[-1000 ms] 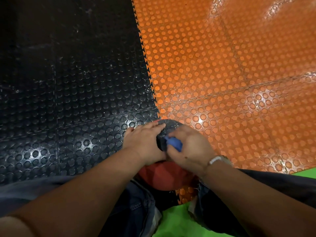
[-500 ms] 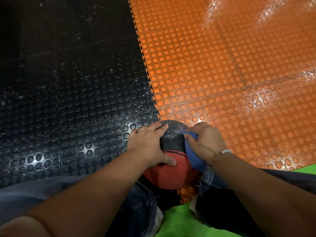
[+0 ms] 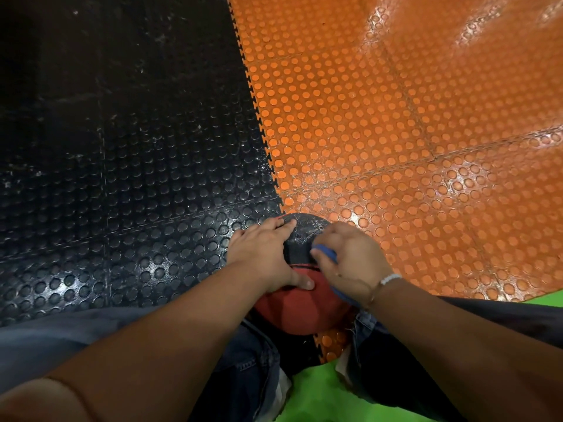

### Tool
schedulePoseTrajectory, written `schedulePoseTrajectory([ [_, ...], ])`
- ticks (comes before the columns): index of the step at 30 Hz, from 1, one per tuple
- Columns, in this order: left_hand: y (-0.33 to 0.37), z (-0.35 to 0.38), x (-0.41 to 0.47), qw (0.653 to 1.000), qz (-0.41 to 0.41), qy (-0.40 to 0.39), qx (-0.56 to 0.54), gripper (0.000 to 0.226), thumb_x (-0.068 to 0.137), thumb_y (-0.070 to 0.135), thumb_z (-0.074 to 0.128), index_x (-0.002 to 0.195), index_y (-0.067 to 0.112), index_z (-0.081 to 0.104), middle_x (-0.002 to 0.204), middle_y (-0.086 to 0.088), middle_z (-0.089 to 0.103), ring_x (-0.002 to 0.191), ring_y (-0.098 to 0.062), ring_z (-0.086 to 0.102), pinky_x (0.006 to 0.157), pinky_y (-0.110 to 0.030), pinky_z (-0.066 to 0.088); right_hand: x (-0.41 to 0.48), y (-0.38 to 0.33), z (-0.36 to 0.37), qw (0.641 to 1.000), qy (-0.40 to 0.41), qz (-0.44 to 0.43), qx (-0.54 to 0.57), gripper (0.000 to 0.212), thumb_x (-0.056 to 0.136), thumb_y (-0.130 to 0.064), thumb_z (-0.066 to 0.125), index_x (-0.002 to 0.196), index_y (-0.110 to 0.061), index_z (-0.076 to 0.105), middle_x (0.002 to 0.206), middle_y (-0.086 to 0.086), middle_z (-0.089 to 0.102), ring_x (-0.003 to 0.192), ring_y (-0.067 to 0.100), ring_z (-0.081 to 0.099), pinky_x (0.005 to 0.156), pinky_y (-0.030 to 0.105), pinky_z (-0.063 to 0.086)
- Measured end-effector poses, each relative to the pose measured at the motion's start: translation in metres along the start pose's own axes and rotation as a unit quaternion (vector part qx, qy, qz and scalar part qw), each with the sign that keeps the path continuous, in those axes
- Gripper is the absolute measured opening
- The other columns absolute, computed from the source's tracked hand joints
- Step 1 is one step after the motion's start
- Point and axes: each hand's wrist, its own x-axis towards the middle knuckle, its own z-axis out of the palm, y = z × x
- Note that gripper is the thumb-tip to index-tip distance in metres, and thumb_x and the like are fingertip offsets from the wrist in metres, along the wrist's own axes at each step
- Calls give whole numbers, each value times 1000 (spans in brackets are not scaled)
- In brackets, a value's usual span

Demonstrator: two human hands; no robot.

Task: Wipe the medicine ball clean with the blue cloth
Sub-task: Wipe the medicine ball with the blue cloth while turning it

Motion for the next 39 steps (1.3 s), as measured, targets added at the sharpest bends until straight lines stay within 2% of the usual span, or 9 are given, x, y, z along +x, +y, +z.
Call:
schedulePoseTrajectory([
  [2, 0, 0, 1, 1000, -2, 4, -5, 118, 55, 79, 68, 150, 41, 9, 155, 17, 16, 142, -12, 18, 115, -39, 14, 3, -3, 0, 999, -26, -38, 7, 32, 82, -33, 48, 94, -15, 70, 98, 5, 64, 91, 25, 60, 82, 32, 47],
  [7, -1, 2, 0, 1000, -4, 18, -13, 118, 52, 80, 68, 149, 42, 12, 154, 17, 18, 142, -14, 18, 115, -40, 12, 15, 24, -7, 982, -13, 187, -30, 28, 94, -29, 46, 108, -11, 63, 112, 11, 60, 101, 28, 55, 79, 27, 39],
  [13, 0, 3, -3, 999, 7, 33, -8, 117, 46, 76, 74, 146, 40, 24, 144, 14, 29, 133, -15, 28, 108, -40, 18, 16, -22, 2, 998, -45, 7, -35, 29, 96, -27, 42, 114, -15, 60, 115, 6, 55, 107, 24, 50, 88, 29, 38],
  [19, 2, 1, -3, 1000, 6, 23, -13, 106, 52, 75, 72, 143, 44, 28, 143, 16, 31, 135, -13, 27, 110, -42, 16, 24, 3, -5, 986, -39, 151, -53, 25, 93, -25, 50, 106, -8, 63, 110, 14, 58, 99, 29, 55, 77, 27, 40],
  [23, 2, 8, -2, 997, 25, 76, -7, 79, 69, 55, 69, 138, 45, 33, 136, 15, 36, 130, -13, 33, 104, -40, 19, 14, -37, 9, 993, -71, -72, -56, 32, 77, -22, 46, 92, -6, 69, 95, 14, 64, 88, 33, 60, 77, 36, 50],
  [25, 1, 7, -4, 998, 19, 61, -7, 91, 61, 64, 73, 140, 45, 32, 140, 16, 34, 133, -11, 31, 105, -39, 16, 16, -28, 2, 997, -69, -3, -18, 37, 87, -32, 41, 106, -13, 67, 109, 10, 61, 101, 29, 56, 89, 34, 45],
  [29, 2, 3, -8, 999, 10, 31, -7, 107, 53, 77, 70, 144, 43, 26, 152, 14, 24, 140, -11, 22, 112, -39, 9, 22, 10, -13, 989, -28, 147, -13, 29, 95, -29, 49, 110, -11, 65, 116, 11, 60, 102, 28, 56, 83, 29, 42],
  [35, -3, 5, -9, 999, 23, 48, -6, 102, 52, 69, 75, 140, 41, 33, 136, 17, 36, 133, -10, 32, 111, -37, 14, 12, -35, -1, 993, -108, -28, -32, 28, 92, -28, 48, 110, -15, 65, 116, 8, 58, 105, 26, 54, 89, 33, 45],
  [39, -2, 4, -10, 1000, 13, 27, 1, 110, 50, 76, 72, 144, 40, 28, 148, 15, 28, 138, -12, 26, 116, -41, 4, 21, 4, -12, 992, -59, 106, -39, 27, 94, -30, 51, 113, -19, 65, 116, 7, 59, 104, 26, 55, 85, 28, 42],
])
